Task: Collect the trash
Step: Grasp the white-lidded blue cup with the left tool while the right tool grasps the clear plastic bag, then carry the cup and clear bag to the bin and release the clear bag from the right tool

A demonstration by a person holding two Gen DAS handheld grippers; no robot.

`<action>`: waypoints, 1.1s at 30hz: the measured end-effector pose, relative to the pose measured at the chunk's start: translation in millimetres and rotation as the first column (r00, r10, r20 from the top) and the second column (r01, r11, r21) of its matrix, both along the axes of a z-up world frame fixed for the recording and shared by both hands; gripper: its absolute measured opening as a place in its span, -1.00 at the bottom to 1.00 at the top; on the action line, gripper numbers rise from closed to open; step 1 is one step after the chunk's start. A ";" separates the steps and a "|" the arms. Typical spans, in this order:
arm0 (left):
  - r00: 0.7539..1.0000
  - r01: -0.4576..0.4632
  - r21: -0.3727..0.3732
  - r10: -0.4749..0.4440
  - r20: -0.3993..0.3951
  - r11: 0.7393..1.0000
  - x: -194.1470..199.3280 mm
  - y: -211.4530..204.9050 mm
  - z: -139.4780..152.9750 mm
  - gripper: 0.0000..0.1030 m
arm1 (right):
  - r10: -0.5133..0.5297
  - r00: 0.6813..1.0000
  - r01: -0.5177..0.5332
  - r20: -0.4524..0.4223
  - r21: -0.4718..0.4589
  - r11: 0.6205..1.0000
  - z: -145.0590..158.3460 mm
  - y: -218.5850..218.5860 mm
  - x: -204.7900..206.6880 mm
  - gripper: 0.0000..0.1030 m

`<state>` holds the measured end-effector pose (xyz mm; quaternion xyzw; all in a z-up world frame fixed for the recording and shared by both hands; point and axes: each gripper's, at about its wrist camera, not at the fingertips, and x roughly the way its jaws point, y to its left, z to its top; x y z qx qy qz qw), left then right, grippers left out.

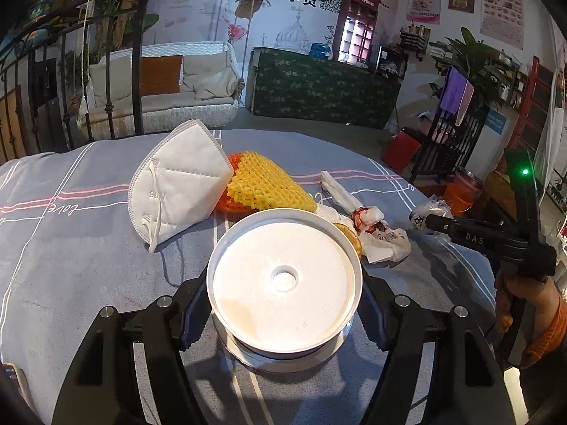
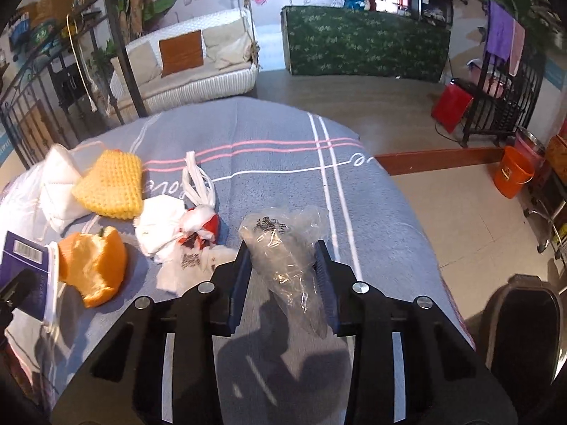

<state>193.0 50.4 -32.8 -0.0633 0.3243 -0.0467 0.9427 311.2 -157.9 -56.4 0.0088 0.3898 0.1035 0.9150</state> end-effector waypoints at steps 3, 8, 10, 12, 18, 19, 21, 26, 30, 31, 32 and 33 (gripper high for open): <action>1.000 0.011 -0.008 -0.011 0.011 1.000 -7.6 -8.0 3.5 0.34 | -0.006 0.999 0.006 0.033 0.004 1.000 9.0 -3.3 -21.1 -0.29; 0.999 0.042 -0.020 -0.041 0.029 0.999 -20.5 -22.6 8.5 0.34 | -0.013 0.997 0.013 0.082 0.001 1.000 21.2 -15.2 -56.5 -0.29; 0.998 0.053 -0.030 -0.052 0.035 0.998 -24.5 -27.6 10.0 0.34 | -0.024 0.995 0.024 0.097 0.006 1.000 24.7 -19.7 -69.9 -0.29; 0.996 0.069 -0.038 -0.067 0.050 0.997 -30.9 -35.8 12.4 0.34 | -0.031 0.993 0.029 0.113 0.024 0.999 28.5 -25.3 -86.6 -0.29; 0.988 0.142 -0.050 -0.138 0.069 0.989 -45.7 -64.4 13.6 0.34 | -0.068 0.987 0.061 0.148 0.051 0.997 31.1 -45.3 -133.1 -0.29; 0.985 0.160 -0.048 -0.156 0.075 0.986 -51.2 -74.1 13.3 0.34 | -0.078 0.985 0.070 0.152 0.057 0.996 30.9 -49.1 -141.8 -0.29; 0.978 0.194 -0.043 -0.190 0.083 0.980 -57.2 -87.8 14.0 0.34 | -0.097 0.983 0.088 0.155 0.060 0.994 28.9 -55.6 -154.2 -0.29; 0.960 0.270 -0.047 -0.266 0.082 0.962 -67.1 -117.6 13.4 0.34 | -0.158 0.975 0.149 0.154 0.072 0.986 22.4 -83.3 -186.4 -0.29; 0.942 0.329 -0.032 -0.325 0.088 0.944 -73.6 -140.8 13.2 0.34 | -0.207 0.968 0.198 0.140 0.075 0.977 16.6 -108.9 -202.5 -0.29; 0.937 0.341 -0.029 -0.337 0.090 0.940 -75.7 -145.7 13.0 0.34 | -0.216 0.967 0.207 0.139 0.075 0.975 15.7 -114.3 -205.6 -0.29; 0.933 0.353 -0.028 -0.350 0.090 0.935 -76.6 -150.4 13.0 0.34 | -0.230 0.963 0.222 0.138 0.073 0.972 14.9 -120.8 -209.4 -0.29; 0.930 0.361 -0.028 -0.358 0.089 0.932 -78.3 -153.8 12.0 0.34 | -0.243 0.960 0.235 0.139 0.071 0.969 14.7 -126.5 -212.4 -0.29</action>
